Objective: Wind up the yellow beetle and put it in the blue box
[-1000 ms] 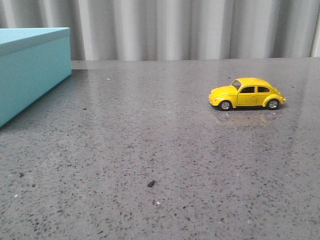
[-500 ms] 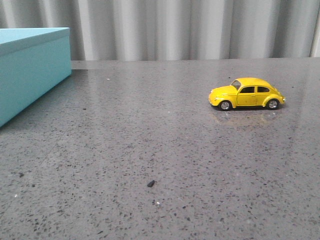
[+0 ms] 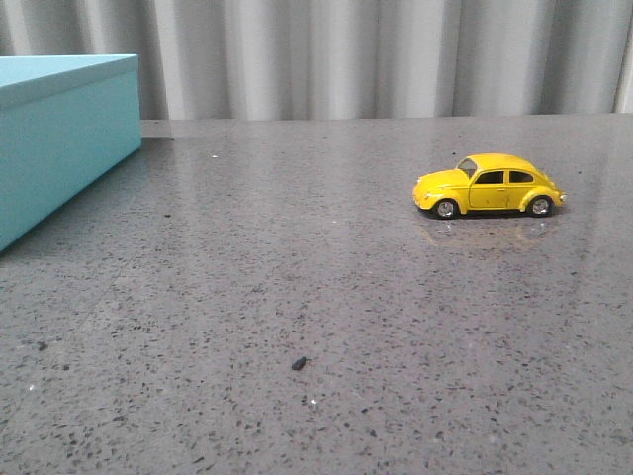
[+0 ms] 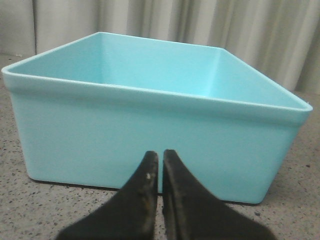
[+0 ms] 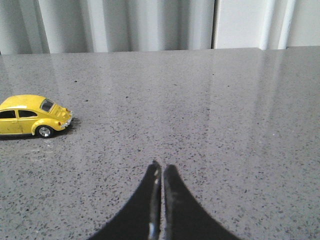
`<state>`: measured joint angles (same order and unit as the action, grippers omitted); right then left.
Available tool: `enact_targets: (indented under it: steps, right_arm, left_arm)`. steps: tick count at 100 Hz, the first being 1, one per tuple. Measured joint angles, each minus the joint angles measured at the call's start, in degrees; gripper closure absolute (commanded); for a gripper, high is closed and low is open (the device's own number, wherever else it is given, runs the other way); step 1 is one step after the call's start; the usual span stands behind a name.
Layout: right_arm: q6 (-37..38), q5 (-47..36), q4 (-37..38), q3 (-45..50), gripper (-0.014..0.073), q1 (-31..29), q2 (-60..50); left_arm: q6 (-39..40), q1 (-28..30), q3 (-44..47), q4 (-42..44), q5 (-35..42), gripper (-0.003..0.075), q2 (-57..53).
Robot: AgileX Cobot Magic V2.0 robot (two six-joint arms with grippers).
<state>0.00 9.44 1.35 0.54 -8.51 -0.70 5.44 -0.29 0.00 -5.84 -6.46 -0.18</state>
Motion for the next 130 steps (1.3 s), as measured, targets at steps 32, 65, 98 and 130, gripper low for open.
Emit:
enact_targets:
  steps: [32,65,98,130]
  right_arm:
    - [0.00,-0.59,0.02,0.00,0.0635,0.00,0.00]
    - [0.00,-2.26,-2.83,-0.76,0.0634,0.00,0.10]
    - [0.00,9.16,-2.89,-14.17,0.0635,0.00,12.44]
    - [0.00,18.51,-3.54,-21.56,0.0635,0.00,20.94]
  left_arm:
    - [0.00,0.00,0.00,-0.52,0.32,0.0741,0.00]
    - [0.00,0.00,-0.85,-3.38,0.88,0.0741,0.00]
    - [0.00,0.00,-8.54,-3.00,-2.71,0.0741,2.08]
    - [0.00,0.00,-10.81,-2.78,-0.55,0.0741,4.50]
